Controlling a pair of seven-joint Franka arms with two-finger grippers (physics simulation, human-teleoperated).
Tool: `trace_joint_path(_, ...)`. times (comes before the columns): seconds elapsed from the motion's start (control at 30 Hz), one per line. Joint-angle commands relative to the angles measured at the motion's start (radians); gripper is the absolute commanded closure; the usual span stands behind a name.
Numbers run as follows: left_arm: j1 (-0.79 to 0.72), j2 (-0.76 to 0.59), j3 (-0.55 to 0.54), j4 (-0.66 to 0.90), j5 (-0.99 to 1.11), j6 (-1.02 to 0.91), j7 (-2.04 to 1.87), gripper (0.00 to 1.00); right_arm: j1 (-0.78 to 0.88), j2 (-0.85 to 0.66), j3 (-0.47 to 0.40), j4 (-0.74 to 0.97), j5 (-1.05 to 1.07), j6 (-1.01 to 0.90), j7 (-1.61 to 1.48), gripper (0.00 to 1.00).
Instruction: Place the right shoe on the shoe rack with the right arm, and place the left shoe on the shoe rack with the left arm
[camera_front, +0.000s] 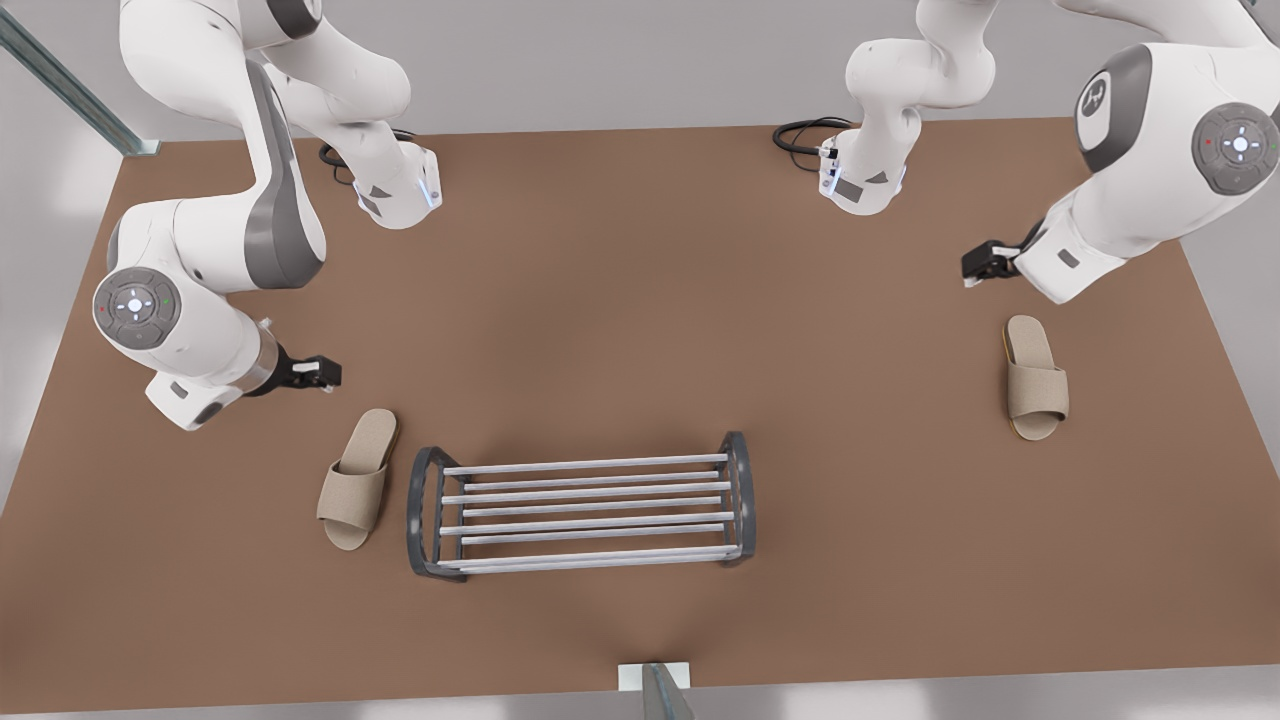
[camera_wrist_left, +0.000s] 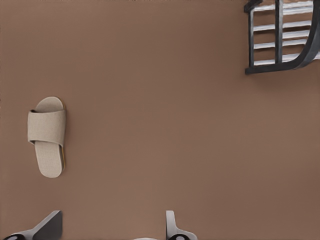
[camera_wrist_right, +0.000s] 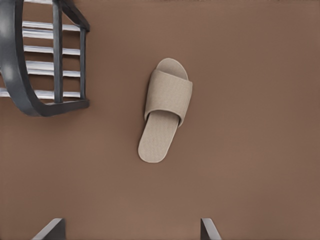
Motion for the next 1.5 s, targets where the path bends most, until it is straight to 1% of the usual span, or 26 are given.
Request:
trace_joint_path(0.0,-0.002,-0.001,0.0,0.002,0.004,0.069,-0.008,0.0,0.005,-0.001,-0.001,0.012,-0.006,0.023,0.009,0.0)
trace_joint_path(0.07,-0.002,-0.001,-0.011,0.002,0.002,0.069,-0.008,0.0,-0.002,0.036,-0.001,0.017,0.008,0.034,-0.008,0.0)
trace_joint_path(0.1,-0.105,0.002,-0.011,0.002,0.028,0.04,-0.034,0.0,-0.004,0.059,-0.002,0.017,0.017,0.04,0.0,0.0)
trace_joint_path(0.13,-0.386,0.029,-0.012,0.002,0.245,-0.168,-0.205,0.0,-0.025,0.092,-0.004,0.015,0.019,0.055,0.0,0.0)
trace_joint_path(0.17,-0.62,0.1,-0.011,0.003,0.323,-0.326,-0.444,0.0,-0.044,0.117,-0.002,0.011,0.022,0.081,0.004,0.0)
trace_joint_path(0.2,-0.871,0.238,-0.011,0.005,0.338,-0.42,-0.863,0.0,-0.05,0.142,-0.004,0.009,0.022,0.124,0.004,0.0)
trace_joint_path(0.23,-1.017,0.382,-0.011,0.014,0.381,-0.422,-1.257,0.0,-0.064,0.16,-0.004,-0.005,0.022,0.158,0.004,0.0)
trace_joint_path(0.3,-1.1,0.546,-0.011,0.012,0.553,-0.547,-1.387,0.0,-0.082,0.174,-0.002,-0.058,0.023,0.268,0.004,0.0)
trace_joint_path(0.37,-1.106,0.582,-0.011,-0.02,0.607,-0.574,-1.421,0.0,-0.085,0.194,-0.002,-0.061,0.025,0.347,0.006,0.0)
trace_joint_path(0.4,-1.144,0.579,-0.008,-0.095,0.604,-0.463,-1.554,0.0,-0.085,0.209,-0.002,-0.078,0.025,0.377,0.006,0.0)
trace_joint_path(0.47,-1.144,0.542,0.009,-0.267,0.617,-0.083,-2.151,0.0,-0.107,0.208,-0.001,-0.185,0.025,0.506,0.001,0.0)
trace_joint_path(0.53,-1.144,0.447,0.047,-0.451,0.749,0.25,-2.756,0.0,-0.133,0.2,0.001,-0.282,0.023,0.601,-0.029,0.0)
trace_joint_path(0.57,-1.144,0.436,0.07,-0.518,0.86,0.391,-3.05,0.0,-0.137,0.197,0.002,-0.302,0.023,0.617,-0.029,0.0)
trace_joint_path(0.63,-1.144,0.307,0.077,-0.721,0.973,0.46,-3.286,0.0,-0.145,0.2,0.004,-0.348,0.023,0.686,-0.031,0.0)
trace_joint_path(0.7,-1.144,0.238,0.11,-0.839,0.989,0.462,-3.323,0.0,-0.156,0.2,0.007,-0.411,0.023,0.795,-0.035,0.0)
trace_joint_path(0.77,-1.144,0.235,0.138,-0.888,0.993,0.52,-3.315,0.0,-0.169,0.203,0.009,-0.42,0.023,0.827,-0.055,0.0)
trace_joint_path(0.87,-1.143,0.238,0.268,-0.939,1.064,0.655,-3.291,0.0,-0.176,0.206,0.009,-0.434,0.023,0.877,-0.069,0.0)
trace_joint_path(0.9,-1.143,0.24,0.313,-0.989,1.113,0.698,-3.271,0.0,-0.189,0.215,0.009,-0.434,0.023,0.914,-0.103,0.0)
trace_joint_path(0.93,-1.143,0.237,0.336,-1.015,1.124,0.704,-3.225,0.0,-0.194,0.224,0.007,-0.434,0.023,0.927,-0.112,0.0)
trace_joint_path(1.03,-1.143,0.235,0.474,-1.086,1.223,0.741,-3.093,0.0,-0.205,0.244,0.007,-0.434,0.023,0.951,-0.115,0.0)
trace_joint_path(1.1,-1.143,0.232,0.593,-1.147,1.448,0.868,-3.076,0.0,-0.22,0.231,0.007,-0.488,0.023,0.95,-0.115,0.0)
trace_joint_path(1.17,-1.144,0.189,0.704,-1.222,1.646,0.927,-3.078,0.0,-0.222,0.218,0.009,-0.518,0.023,0.942,-0.114,0.0)
trace_joint_path(1.2,-1.143,0.18,0.751,-1.235,1.737,0.965,-3.076,0.0,-0.222,0.203,0.009,-0.54,0.023,0.942,-0.114,0.0)
trace_joint_path(1.33,-1.141,0.186,0.994,-1.239,2.265,1.163,-3.084,0.0,-0.22,0.211,0.009,-0.535,0.023,0.986,-0.111,0.0)
trace_joint_path(1.4,-1.063,0.188,1.005,-1.239,2.423,1.18,-3.084,0.0,-0.217,0.217,0.009,-0.535,0.023,1.04,-0.111,0.0)
trace_joint_path(1.47,-0.99,0.188,1.038,-1.241,2.507,1.18,-3.082,0.0,-0.222,0.224,0.007,-0.535,0.022,1.049,-0.115,0.0)
